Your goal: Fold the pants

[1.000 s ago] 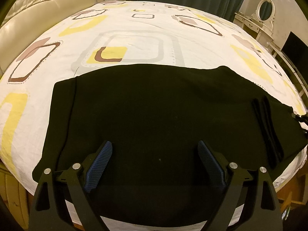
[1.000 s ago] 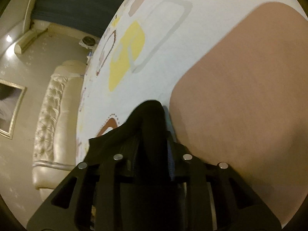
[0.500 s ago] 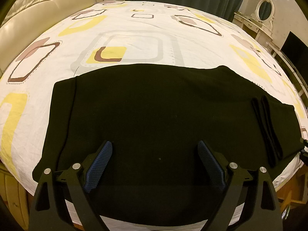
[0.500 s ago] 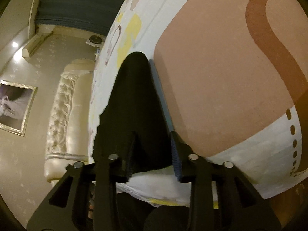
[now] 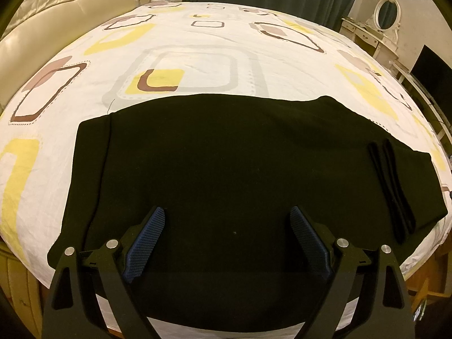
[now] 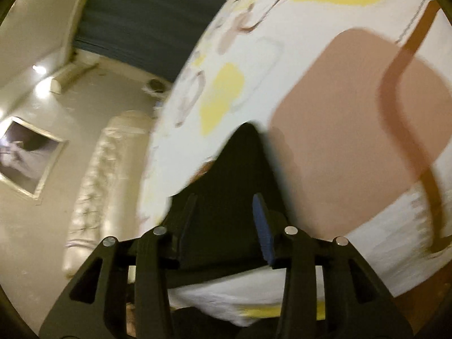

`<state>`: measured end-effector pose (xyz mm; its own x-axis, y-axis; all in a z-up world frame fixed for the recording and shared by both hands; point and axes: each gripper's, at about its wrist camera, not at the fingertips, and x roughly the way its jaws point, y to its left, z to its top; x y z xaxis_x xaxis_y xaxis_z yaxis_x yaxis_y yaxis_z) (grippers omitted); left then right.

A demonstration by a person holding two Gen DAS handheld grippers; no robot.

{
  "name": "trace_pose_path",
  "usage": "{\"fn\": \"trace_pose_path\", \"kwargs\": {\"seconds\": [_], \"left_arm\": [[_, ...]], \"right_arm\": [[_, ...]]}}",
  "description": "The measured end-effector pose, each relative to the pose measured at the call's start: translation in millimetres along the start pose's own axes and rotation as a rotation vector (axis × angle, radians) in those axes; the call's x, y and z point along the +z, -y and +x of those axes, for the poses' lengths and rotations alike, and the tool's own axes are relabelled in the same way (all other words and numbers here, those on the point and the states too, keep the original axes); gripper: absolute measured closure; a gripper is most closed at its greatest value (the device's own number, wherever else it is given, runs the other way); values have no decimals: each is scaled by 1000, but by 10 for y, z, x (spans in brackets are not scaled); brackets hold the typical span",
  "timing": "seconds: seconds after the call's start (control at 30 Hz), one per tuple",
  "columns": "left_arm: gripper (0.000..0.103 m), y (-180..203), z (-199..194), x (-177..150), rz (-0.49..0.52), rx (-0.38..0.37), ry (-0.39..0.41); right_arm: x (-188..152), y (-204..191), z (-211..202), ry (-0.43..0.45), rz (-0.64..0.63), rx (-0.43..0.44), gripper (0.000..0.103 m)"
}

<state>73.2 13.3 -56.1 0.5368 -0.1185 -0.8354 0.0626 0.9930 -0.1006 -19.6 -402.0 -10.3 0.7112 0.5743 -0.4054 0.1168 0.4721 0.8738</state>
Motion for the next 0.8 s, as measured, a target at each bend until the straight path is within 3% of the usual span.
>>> {"fn": "trace_pose_path", "kwargs": {"seconds": [0.1, 0.23, 0.33, 0.5, 0.67, 0.8], "left_arm": [[14, -12, -5, 1, 2, -5, 0], [14, -24, -10, 3, -3, -13, -1], [14, -19, -29, 12, -6, -17, 3], [14, -154, -273, 124, -36, -47, 55], [14, -737, -568, 185, -132, -89, 103], [14, -1335, -526, 97, -232, -92, 44]], "right_arm": [[-64, -4, 174, -67, 4, 36, 64], [-134, 124, 381, -133, 15, -38, 68], [-155, 188, 408, -131, 14, -53, 84], [-181, 261, 391, -135, 51, -42, 85], [-168, 202, 431, -141, 34, -59, 84], [-177, 184, 442, -145, 39, -48, 77]]}}
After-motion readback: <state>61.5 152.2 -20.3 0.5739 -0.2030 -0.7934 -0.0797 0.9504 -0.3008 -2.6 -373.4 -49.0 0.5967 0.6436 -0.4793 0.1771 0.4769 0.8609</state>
